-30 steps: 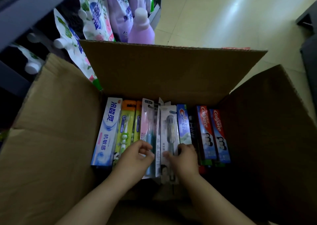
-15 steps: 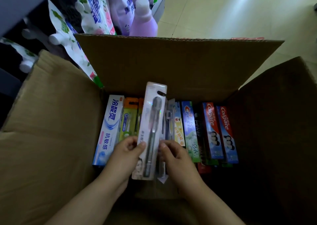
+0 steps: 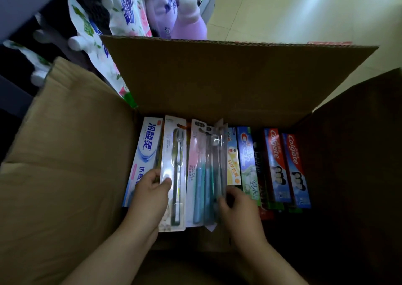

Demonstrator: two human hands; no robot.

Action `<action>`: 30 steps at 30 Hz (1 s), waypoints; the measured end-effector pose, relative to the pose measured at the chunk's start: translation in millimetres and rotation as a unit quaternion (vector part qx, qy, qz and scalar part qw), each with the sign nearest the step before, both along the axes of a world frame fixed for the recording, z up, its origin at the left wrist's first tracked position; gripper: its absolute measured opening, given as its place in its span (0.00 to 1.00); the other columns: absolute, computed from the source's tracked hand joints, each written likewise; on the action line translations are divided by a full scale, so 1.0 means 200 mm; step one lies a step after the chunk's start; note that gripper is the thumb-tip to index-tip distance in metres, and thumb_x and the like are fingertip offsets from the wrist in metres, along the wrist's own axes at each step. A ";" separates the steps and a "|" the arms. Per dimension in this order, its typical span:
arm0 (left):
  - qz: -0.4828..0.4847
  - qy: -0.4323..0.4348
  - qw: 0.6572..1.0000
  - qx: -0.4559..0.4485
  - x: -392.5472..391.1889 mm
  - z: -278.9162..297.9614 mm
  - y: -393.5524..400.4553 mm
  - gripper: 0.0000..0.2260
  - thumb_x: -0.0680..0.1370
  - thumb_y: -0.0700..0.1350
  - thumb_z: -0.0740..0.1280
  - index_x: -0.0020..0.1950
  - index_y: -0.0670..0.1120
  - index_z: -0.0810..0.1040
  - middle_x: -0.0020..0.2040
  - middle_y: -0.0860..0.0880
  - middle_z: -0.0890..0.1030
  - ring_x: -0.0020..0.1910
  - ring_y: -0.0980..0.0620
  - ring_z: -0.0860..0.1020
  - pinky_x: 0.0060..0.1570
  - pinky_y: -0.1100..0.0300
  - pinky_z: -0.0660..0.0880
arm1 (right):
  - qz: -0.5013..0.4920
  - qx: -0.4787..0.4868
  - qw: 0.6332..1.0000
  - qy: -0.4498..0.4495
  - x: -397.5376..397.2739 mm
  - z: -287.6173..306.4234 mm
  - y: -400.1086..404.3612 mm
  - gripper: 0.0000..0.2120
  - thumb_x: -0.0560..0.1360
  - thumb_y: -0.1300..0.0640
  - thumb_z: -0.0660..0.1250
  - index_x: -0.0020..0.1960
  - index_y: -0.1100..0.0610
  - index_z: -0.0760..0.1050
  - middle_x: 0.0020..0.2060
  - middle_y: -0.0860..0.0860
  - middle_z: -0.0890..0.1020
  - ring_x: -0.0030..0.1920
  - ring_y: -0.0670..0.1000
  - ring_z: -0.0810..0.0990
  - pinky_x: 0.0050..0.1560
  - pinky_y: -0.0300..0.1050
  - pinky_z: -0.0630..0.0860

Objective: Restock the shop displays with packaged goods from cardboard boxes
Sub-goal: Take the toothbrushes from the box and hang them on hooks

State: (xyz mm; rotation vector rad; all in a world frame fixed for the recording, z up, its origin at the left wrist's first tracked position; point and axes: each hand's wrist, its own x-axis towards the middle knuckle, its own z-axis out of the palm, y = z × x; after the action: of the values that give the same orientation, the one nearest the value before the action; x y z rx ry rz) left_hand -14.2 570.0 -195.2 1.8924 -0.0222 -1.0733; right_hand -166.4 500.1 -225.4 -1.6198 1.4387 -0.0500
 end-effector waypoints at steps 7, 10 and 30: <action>-0.003 0.008 1.000 -0.023 -0.02 0.03 0.00 0.09 0.81 0.38 0.60 0.50 0.50 0.77 0.44 0.51 0.83 0.45 0.52 0.81 0.43 0.57 0.76 | -0.150 0.171 0.961 -0.157 -0.08 0.08 -0.08 0.07 0.79 0.59 0.63 0.49 0.60 0.79 0.44 0.54 0.84 0.45 0.51 0.84 0.37 0.41 0.80; 0.002 0.007 1.000 -0.022 -0.03 0.03 -0.01 0.10 0.81 0.38 0.61 0.47 0.52 0.77 0.45 0.49 0.83 0.49 0.46 0.81 0.56 0.45 0.76 | -0.199 0.235 0.932 -0.192 -0.07 0.09 -0.07 0.08 0.79 0.63 0.62 0.49 0.62 0.80 0.44 0.57 0.85 0.42 0.53 0.84 0.38 0.46 0.80; -0.012 0.123 0.984 -0.130 -0.08 0.02 -0.03 0.10 0.81 0.38 0.58 0.55 0.51 0.75 0.46 0.47 0.85 0.46 0.48 0.84 0.49 0.47 0.79 | -0.205 0.360 0.856 -0.311 -0.04 0.09 -0.06 0.11 0.78 0.63 0.61 0.57 0.62 0.78 0.49 0.61 0.84 0.49 0.60 0.84 0.49 0.56 0.81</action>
State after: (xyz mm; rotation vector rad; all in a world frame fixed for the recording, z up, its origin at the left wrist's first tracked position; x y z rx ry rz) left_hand -30.0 563.2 -191.8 1.5210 -0.0418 -1.2495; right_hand -173.5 488.7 -207.5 -0.5764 1.0637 -0.2290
